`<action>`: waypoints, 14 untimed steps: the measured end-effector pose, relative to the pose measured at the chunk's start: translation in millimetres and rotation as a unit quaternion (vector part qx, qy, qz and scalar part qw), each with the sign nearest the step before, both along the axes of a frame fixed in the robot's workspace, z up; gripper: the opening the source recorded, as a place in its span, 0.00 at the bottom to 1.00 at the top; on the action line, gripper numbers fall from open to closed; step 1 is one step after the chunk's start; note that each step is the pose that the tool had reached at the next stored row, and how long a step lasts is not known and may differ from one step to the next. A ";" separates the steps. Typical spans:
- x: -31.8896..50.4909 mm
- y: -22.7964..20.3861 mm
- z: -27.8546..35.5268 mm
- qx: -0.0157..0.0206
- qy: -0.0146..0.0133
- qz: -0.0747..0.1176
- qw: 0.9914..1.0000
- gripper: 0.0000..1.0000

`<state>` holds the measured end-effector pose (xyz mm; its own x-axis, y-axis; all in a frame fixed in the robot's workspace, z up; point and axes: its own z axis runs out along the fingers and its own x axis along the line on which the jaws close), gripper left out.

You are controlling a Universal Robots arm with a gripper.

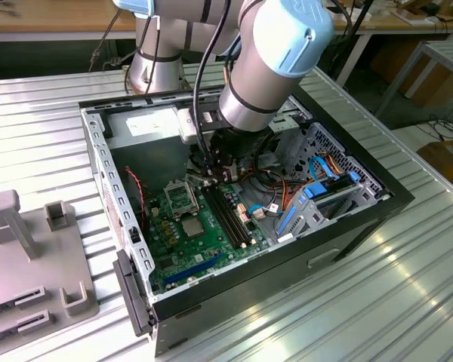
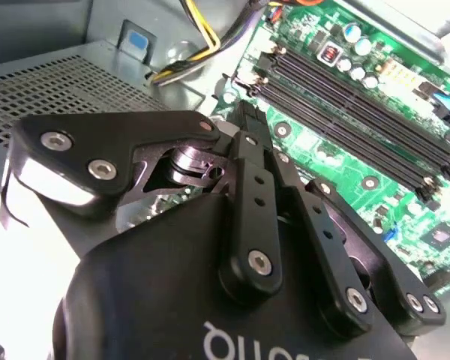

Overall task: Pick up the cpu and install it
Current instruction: 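Place the cpu into insertion slot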

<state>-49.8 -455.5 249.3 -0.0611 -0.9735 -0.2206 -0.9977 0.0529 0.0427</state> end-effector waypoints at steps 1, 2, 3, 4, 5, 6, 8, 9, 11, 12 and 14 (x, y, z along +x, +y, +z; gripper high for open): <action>-0.1 0.0 -2.5 0.008 0.000 0.000 1.000 0.11; -0.1 0.0 -2.6 0.007 0.000 0.000 1.000 0.11; -0.1 0.0 -3.0 0.008 0.000 0.000 1.000 0.11; -0.1 0.0 -3.2 0.008 0.000 0.000 1.000 0.11; -0.1 0.0 -3.3 0.008 0.000 0.000 1.000 0.11; -0.1 0.0 -3.3 0.008 0.000 0.000 1.000 0.11; -0.1 0.0 -3.3 0.008 0.000 0.000 1.000 0.11; -0.1 0.0 -3.3 0.008 0.000 0.000 1.000 0.11; -0.1 0.0 -3.4 0.008 0.000 0.000 1.000 0.11; -0.4 0.0 -3.4 0.008 0.000 0.000 1.000 0.11; -1.0 0.0 -3.9 0.010 0.000 0.000 1.000 0.11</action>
<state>-50.8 -455.5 245.4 -0.0604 -0.9689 -0.2398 -0.9977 0.0516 0.0429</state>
